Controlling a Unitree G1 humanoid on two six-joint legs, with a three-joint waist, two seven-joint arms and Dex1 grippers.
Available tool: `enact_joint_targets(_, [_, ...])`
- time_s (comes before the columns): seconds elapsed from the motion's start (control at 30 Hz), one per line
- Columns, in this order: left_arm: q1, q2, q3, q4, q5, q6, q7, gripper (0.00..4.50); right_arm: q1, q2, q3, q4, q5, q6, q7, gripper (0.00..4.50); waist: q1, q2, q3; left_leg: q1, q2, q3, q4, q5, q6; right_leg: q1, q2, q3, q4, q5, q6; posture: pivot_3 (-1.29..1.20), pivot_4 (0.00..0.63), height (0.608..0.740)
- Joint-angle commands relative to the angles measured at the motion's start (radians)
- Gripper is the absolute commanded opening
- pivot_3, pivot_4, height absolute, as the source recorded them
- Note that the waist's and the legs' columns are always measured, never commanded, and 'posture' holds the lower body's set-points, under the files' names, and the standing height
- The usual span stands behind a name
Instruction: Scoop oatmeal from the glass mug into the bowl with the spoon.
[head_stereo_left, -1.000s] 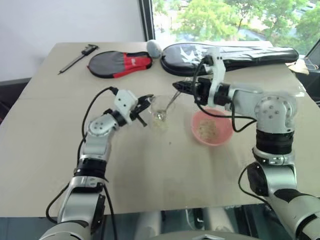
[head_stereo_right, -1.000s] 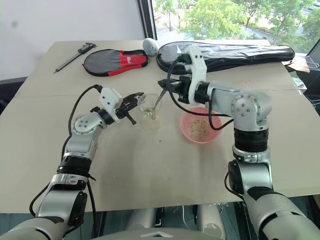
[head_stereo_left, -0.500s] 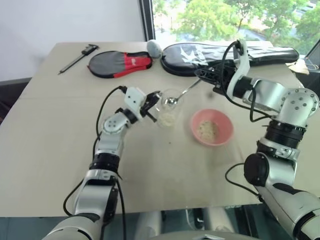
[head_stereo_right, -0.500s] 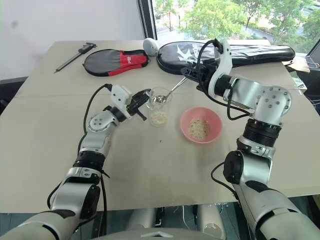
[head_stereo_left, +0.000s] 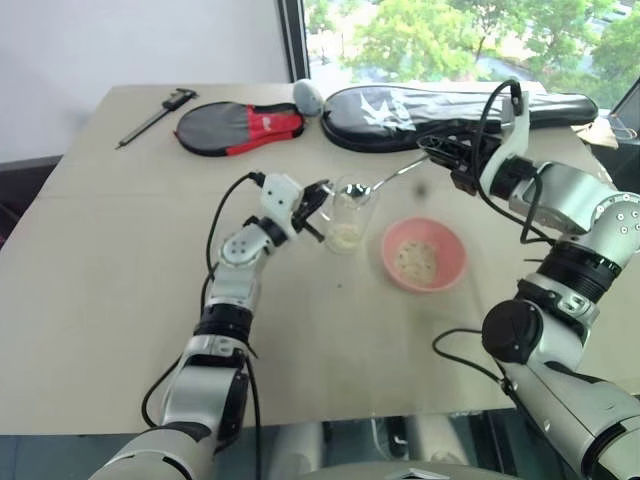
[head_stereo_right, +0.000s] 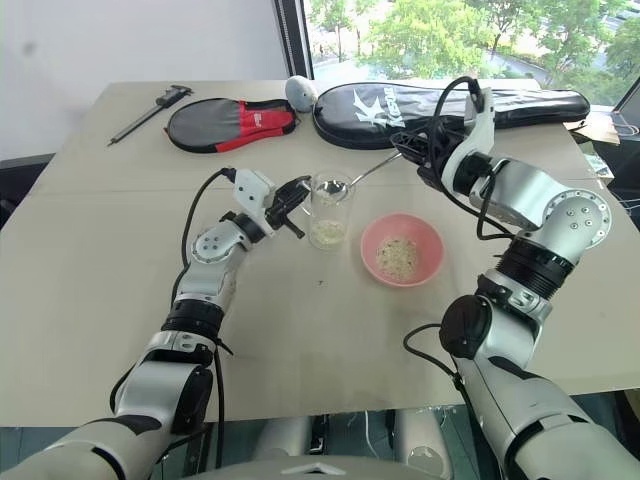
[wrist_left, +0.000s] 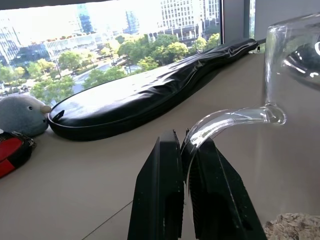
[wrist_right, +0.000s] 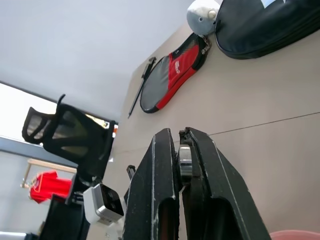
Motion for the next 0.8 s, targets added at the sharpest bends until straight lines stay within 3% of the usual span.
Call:
enact_joint_targets(0.03, [-0.028,-0.005,0.013,-0.016,-0.011,-0.038,0.014,0.03,0.025,-0.027,0.001,0.008,0.116,-0.054,-0.094,0.0,0.0,0.0,0.0,0.0,0.0,0.0,0.0,0.0,0.0,0.0,0.0,0.0,0.0,0.0,0.0,0.0,0.15,0.74])
enact_joint_targets(0.53, [-0.016,-0.017,0.01,-0.01,-0.004,-0.047,0.008,0.03,0.225,-0.222,0.25,0.007,0.628,-0.385,-0.268,0.0,-0.002,0.0,0.0,-0.001,0.0,0.0,0.0,0.0,0.0,0.0,0.0,0.001,-0.002,0.0,0.0,0.0,0.15,0.74])
enact_joint_targets(0.8, [-0.013,-0.001,0.01,0.014,0.008,-0.057,0.005,0.03,0.274,-0.254,0.264,-0.047,0.67,-0.456,-0.218,0.0,-0.001,0.0,0.0,-0.001,0.0,0.0,0.0,0.0,0.0,0.0,0.0,0.001,-0.002,0.0,0.0,0.0,0.15,0.74])
